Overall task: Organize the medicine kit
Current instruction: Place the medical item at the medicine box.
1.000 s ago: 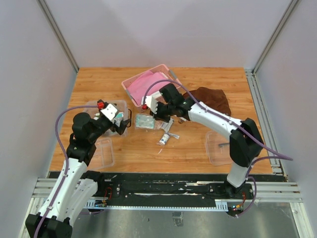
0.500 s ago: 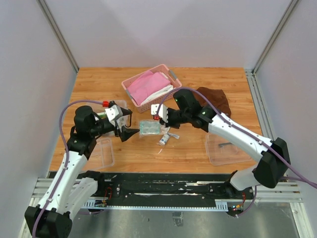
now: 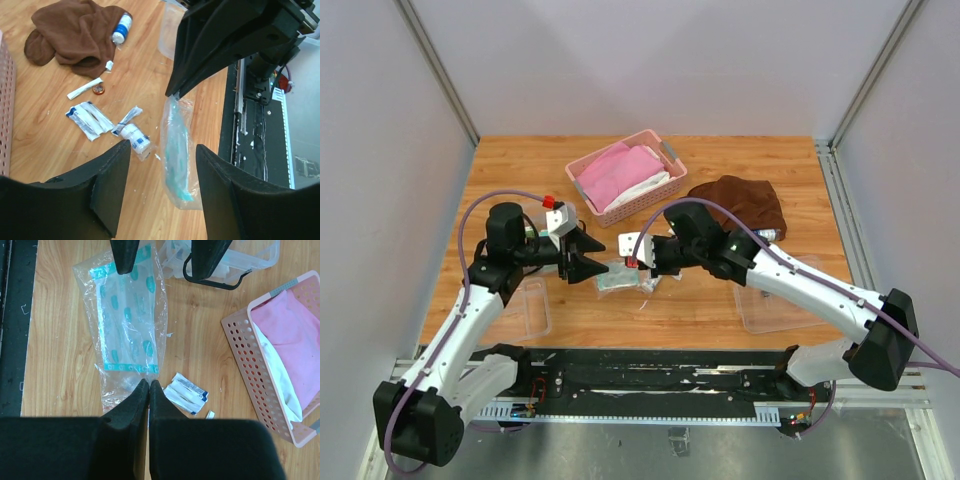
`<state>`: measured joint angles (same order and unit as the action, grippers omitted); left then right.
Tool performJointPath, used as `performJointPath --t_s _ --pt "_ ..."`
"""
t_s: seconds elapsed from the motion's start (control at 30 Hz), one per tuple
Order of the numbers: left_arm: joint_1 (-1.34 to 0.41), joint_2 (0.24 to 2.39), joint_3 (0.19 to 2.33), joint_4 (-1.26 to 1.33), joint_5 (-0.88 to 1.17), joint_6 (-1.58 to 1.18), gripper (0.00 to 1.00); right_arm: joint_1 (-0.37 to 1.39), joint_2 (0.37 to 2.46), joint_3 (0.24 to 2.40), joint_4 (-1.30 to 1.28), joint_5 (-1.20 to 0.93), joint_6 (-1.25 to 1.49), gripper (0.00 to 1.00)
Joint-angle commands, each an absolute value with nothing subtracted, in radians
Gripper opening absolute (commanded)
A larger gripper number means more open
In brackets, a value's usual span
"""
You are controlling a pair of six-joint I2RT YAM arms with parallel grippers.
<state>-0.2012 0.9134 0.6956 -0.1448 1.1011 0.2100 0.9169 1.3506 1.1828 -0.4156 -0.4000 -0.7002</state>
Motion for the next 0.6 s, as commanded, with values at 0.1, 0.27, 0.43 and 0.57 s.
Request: performJointPath --t_s 0.1,0.27,0.43,0.57 --pt "-0.229 0.915 0.674 -0.141 1.12 0.198 0.51 0.945 1.342 1.167 -0.368 -0.31 -0.673 0.0" --pt "-0.239 0.929 0.669 -0.132 1.107 0.205 0.42 0.946 1.317 1.147 -0.355 -0.306 -0.669 0.01" --pt "-0.245 0.934 0.667 -0.126 1.106 0.209 0.28 0.946 1.307 1.132 -0.342 -0.302 -0.665 0.01" --pt "-0.245 0.929 0.659 -0.125 1.101 0.224 0.15 0.946 1.299 1.133 -0.331 -0.28 -0.643 0.01"
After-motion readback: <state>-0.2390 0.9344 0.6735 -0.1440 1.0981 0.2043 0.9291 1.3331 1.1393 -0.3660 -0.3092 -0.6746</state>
